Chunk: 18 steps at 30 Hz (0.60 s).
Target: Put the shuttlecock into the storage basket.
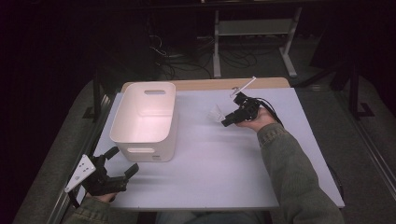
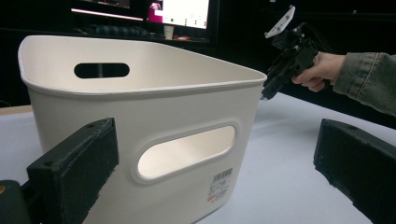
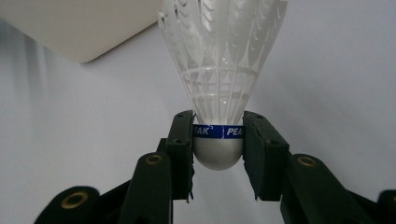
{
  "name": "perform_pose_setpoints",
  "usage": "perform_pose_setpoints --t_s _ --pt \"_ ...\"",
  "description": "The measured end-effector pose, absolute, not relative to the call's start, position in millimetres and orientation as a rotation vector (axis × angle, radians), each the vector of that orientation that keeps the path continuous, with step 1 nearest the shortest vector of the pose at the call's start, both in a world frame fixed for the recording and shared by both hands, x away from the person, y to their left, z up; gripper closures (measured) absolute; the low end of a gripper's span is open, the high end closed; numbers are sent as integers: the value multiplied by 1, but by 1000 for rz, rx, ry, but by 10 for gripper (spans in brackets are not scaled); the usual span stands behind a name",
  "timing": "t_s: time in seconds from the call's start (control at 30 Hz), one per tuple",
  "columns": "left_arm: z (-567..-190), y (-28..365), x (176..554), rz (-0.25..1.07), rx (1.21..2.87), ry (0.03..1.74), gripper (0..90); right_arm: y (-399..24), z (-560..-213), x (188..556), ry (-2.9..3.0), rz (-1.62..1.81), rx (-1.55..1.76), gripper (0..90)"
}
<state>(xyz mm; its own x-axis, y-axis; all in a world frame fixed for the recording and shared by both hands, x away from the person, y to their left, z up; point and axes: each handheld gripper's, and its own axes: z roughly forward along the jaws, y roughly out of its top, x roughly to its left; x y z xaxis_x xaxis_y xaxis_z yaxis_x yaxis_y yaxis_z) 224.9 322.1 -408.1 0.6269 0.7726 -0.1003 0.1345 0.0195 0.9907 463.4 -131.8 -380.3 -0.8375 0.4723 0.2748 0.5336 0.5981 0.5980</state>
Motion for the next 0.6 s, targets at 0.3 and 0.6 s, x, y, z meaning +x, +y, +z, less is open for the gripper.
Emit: perform_pose_setpoints --t_s 0.3,0.6 --pt "-408 322 225 589 1499 799 0 -126 -367 460 -2739 -1100 -812 640" --pt "-408 322 225 588 1496 802 0 -114 -356 454 -2768 -1116 -742 640"
